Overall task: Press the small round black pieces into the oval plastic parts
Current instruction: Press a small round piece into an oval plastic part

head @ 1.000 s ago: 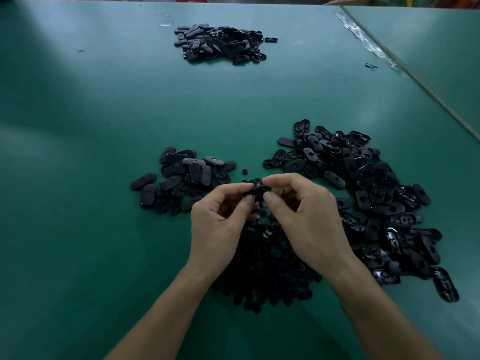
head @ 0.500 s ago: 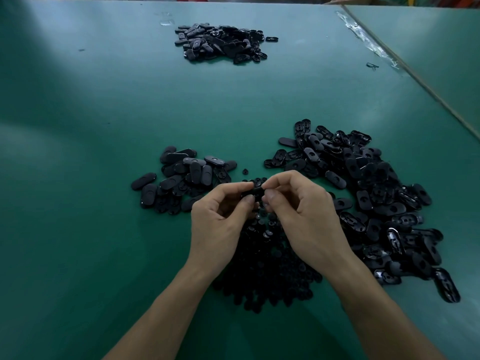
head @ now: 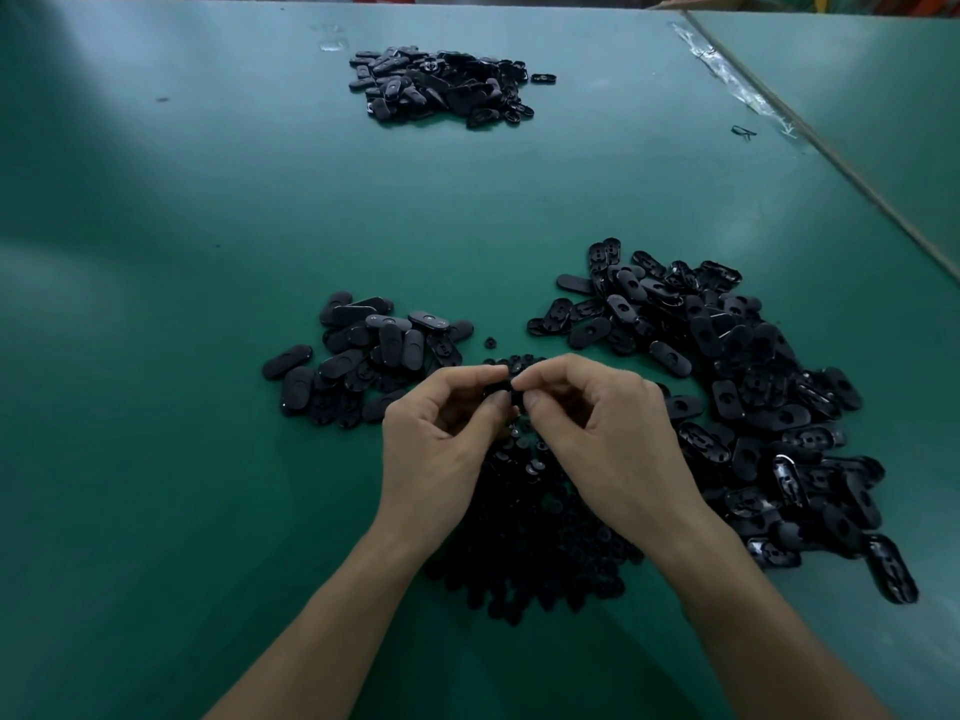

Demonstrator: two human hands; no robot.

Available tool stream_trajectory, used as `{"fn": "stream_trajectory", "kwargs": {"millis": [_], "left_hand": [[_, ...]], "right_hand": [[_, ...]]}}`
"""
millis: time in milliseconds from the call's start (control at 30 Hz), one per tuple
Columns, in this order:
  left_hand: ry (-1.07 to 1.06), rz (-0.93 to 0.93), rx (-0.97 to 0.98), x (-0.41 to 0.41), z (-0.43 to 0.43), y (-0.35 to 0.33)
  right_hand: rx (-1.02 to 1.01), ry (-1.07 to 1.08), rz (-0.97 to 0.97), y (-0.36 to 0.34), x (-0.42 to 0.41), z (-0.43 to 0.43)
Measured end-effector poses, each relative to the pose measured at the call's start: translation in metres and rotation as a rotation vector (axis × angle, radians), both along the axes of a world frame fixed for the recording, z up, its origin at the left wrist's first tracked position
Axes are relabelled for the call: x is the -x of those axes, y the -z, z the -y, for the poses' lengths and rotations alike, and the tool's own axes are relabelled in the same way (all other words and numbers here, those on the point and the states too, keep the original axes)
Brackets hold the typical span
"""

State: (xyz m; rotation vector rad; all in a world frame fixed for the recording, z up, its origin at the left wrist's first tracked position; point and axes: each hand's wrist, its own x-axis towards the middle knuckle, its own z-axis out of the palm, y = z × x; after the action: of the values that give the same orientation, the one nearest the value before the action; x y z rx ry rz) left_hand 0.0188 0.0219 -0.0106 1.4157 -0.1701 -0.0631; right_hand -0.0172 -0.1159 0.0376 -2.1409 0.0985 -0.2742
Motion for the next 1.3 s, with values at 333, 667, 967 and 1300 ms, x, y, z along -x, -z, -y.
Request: {"fn": "stream_trajectory", "kwargs": {"millis": [333, 667, 967, 1300], "left_hand": [[0.02, 0.016, -0.006, 0.0005, -0.0008, 0.0009], [0.04, 0.017, -0.055, 0.0006, -0.0014, 0.0033], [0.055, 0.018, -0.063, -0.0007, -0.0014, 0.0048], [0.064, 0.035, -0.095, -0.0011, -0.0008, 0.0042]], "right_hand": [[0.046, 0.013, -0.046, 0.0013, 0.0002, -0.0004], [0.1, 0.042, -0.033, 0.0011, -0.0003, -0.0028], [0.083, 0.033, -0.066, 0.0, -0.0012, -0.0028], [0.086, 0.054, -0.032, 0.0031, -0.0014, -0.0049]]}}
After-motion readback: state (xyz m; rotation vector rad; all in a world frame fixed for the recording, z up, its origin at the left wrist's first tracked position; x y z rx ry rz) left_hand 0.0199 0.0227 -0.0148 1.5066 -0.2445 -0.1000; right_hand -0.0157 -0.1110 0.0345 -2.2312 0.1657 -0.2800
